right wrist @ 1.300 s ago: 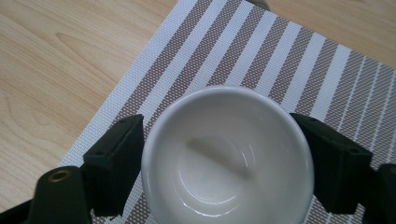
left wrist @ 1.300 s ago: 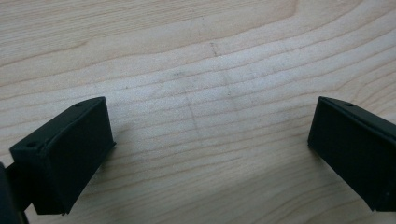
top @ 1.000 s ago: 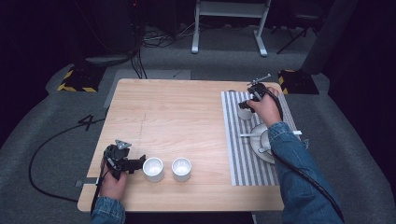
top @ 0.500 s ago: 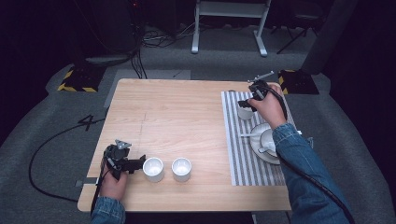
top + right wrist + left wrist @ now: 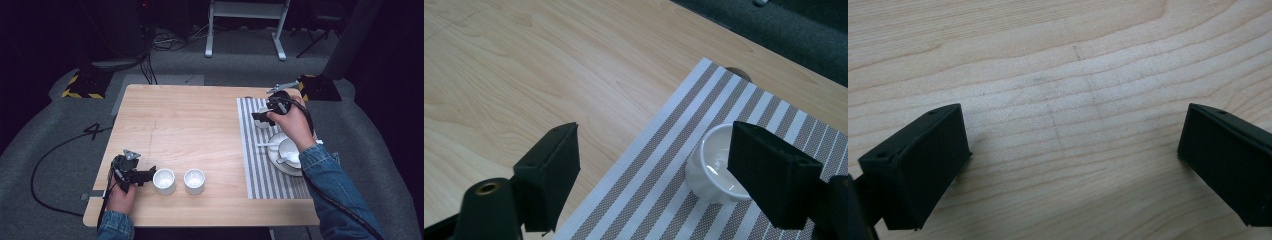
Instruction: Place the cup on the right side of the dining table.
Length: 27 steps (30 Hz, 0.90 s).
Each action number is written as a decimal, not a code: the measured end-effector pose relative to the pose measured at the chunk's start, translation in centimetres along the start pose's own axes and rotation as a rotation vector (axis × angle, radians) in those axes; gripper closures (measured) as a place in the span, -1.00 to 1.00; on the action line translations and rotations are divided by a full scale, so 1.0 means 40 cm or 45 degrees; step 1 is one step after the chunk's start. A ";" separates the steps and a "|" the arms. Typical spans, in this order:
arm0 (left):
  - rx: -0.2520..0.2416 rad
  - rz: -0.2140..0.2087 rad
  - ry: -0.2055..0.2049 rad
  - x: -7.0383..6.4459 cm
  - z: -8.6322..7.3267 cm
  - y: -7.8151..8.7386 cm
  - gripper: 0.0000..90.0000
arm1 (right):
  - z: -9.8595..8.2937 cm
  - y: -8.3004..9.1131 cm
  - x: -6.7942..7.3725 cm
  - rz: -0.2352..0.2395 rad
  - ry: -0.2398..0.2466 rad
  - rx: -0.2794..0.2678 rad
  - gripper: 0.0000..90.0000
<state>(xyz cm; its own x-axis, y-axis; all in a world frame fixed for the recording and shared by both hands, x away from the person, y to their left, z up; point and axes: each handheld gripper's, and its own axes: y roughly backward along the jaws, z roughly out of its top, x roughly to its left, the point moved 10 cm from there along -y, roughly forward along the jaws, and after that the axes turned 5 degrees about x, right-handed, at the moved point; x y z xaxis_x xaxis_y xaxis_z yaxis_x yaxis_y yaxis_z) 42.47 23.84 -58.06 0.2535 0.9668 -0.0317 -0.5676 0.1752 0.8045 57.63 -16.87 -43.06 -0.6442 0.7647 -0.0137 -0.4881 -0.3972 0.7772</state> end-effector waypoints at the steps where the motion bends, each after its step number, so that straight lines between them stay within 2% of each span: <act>1: 0.000 0.000 0.000 0.000 0.000 0.000 -0.99 | 0.000 0.005 0.004 0.000 0.013 -0.004 -0.53; 7: 0.000 0.000 0.000 0.000 0.000 0.000 -0.99 | -0.005 0.041 0.040 0.003 0.065 -0.022 -0.52; 8: 0.000 0.000 0.000 0.000 0.000 0.000 -0.99 | -0.012 0.051 0.055 0.004 0.100 -0.015 -0.52; 14: 0.000 0.000 0.000 0.000 0.000 0.000 -0.99 | -0.030 0.081 0.088 0.012 0.145 -0.014 -0.52; 27: 0.000 0.000 0.000 0.000 0.000 0.000 -0.99 | -0.079 0.127 0.108 0.063 0.134 -0.033 -0.52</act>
<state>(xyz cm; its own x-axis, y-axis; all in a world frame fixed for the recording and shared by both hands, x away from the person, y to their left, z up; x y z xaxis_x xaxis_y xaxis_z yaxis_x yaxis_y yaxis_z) 42.47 23.83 -58.06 0.2534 0.9669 -0.0317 -0.5678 0.1751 0.8043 50.52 -17.20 -41.16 -0.7255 0.6869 -0.0425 -0.4680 -0.4472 0.7623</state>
